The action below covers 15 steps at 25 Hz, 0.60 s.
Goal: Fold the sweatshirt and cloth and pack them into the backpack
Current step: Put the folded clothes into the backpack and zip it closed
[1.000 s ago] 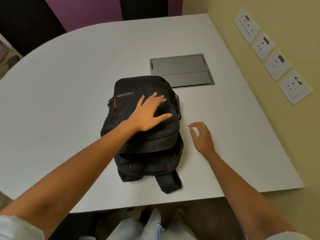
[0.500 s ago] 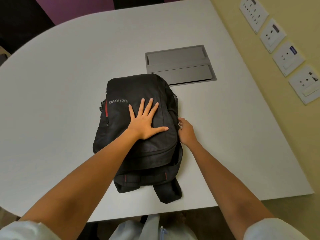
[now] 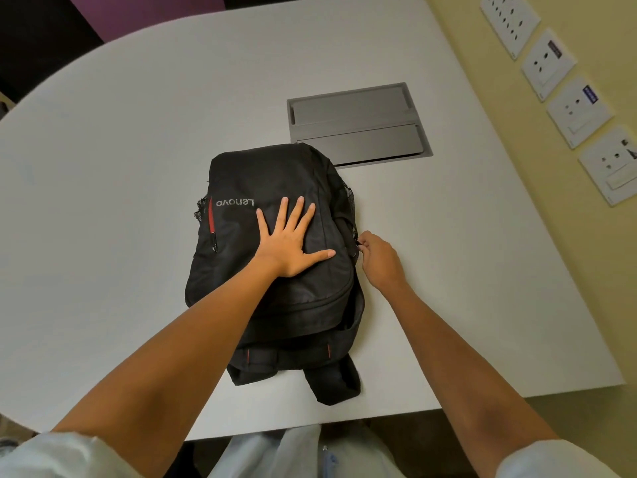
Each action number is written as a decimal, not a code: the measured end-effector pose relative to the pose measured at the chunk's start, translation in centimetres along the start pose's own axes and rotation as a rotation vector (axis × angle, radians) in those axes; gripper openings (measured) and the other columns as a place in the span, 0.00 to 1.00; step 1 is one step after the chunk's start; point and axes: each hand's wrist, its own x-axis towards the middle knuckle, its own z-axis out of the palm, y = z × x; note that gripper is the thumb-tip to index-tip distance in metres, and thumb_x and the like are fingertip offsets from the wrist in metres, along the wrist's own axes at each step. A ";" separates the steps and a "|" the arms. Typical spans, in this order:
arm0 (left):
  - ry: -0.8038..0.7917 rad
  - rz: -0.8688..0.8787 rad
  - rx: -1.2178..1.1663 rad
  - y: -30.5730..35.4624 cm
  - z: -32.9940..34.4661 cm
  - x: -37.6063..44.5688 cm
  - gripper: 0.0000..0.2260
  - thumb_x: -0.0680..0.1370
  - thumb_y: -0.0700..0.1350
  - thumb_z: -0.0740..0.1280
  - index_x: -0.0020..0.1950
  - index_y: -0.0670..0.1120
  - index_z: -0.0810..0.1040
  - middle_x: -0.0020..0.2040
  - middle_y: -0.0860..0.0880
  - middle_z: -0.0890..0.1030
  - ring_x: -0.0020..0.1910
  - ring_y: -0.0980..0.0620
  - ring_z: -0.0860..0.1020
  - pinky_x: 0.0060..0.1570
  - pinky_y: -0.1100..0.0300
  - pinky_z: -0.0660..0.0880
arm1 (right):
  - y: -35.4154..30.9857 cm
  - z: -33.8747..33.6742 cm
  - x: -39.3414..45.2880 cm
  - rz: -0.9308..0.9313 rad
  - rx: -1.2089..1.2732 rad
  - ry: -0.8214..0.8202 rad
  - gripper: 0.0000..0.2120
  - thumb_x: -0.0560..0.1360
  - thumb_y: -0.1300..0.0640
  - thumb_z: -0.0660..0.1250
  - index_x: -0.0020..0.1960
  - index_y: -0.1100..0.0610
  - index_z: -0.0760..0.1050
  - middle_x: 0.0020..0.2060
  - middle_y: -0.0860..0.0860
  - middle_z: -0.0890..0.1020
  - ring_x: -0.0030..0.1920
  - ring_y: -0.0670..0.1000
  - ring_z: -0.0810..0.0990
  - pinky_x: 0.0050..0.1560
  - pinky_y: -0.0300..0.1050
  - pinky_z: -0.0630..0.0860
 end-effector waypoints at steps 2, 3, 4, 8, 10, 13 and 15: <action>-0.026 -0.014 0.017 0.2 0.2 0.2 0.43 0.74 0.77 0.46 0.80 0.56 0.34 0.80 0.53 0.33 0.78 0.46 0.29 0.70 0.30 0.30 | 0.4 -0.6 -0.3 -0.005 -0.014 -0.011 0.07 0.82 0.61 0.59 0.52 0.58 0.75 0.43 0.52 0.82 0.42 0.55 0.79 0.41 0.48 0.75; -0.037 -0.022 0.027 0.3 0.3 0.4 0.42 0.75 0.75 0.45 0.80 0.56 0.33 0.80 0.53 0.32 0.78 0.46 0.29 0.70 0.30 0.31 | 0.6 -0.9 -0.5 -0.009 -0.014 -0.022 0.07 0.83 0.60 0.58 0.53 0.57 0.76 0.44 0.52 0.82 0.42 0.55 0.80 0.41 0.48 0.76; -0.046 -0.031 0.038 0.3 0.4 0.5 0.41 0.76 0.74 0.45 0.80 0.56 0.33 0.80 0.53 0.32 0.77 0.46 0.29 0.70 0.29 0.31 | 0.7 -1.1 -0.8 -0.011 -0.016 -0.033 0.08 0.83 0.60 0.58 0.54 0.57 0.76 0.45 0.52 0.83 0.43 0.55 0.80 0.42 0.48 0.77; -0.081 -0.045 0.051 0.5 0.6 0.9 0.39 0.77 0.73 0.45 0.79 0.55 0.31 0.80 0.53 0.31 0.77 0.46 0.28 0.70 0.29 0.31 | 0.4 -1.4 -2.5 -0.043 -0.040 -0.043 0.09 0.82 0.63 0.59 0.56 0.57 0.76 0.45 0.51 0.82 0.41 0.51 0.77 0.41 0.43 0.72; -0.101 -0.050 0.048 0.6 0.5 1.1 0.39 0.77 0.73 0.46 0.79 0.55 0.31 0.79 0.52 0.30 0.77 0.46 0.28 0.70 0.30 0.30 | 0.2 -1.4 -3.7 -0.058 -0.044 -0.033 0.08 0.82 0.62 0.58 0.55 0.58 0.76 0.44 0.53 0.82 0.40 0.53 0.78 0.39 0.45 0.73; -0.112 -0.053 0.046 0.6 0.5 1.1 0.39 0.77 0.73 0.46 0.79 0.55 0.31 0.79 0.52 0.30 0.77 0.45 0.27 0.68 0.31 0.29 | 0.2 -1.3 -5.9 -0.054 -0.028 -0.037 0.08 0.83 0.61 0.58 0.53 0.60 0.76 0.44 0.53 0.82 0.40 0.51 0.77 0.39 0.45 0.74; -0.115 -0.052 0.044 0.6 0.5 1.0 0.40 0.77 0.73 0.46 0.79 0.55 0.31 0.80 0.52 0.30 0.77 0.45 0.27 0.68 0.31 0.29 | 0.1 -1.1 -7.5 -0.055 -0.021 -0.045 0.08 0.83 0.61 0.59 0.53 0.60 0.77 0.43 0.54 0.83 0.40 0.53 0.79 0.41 0.50 0.79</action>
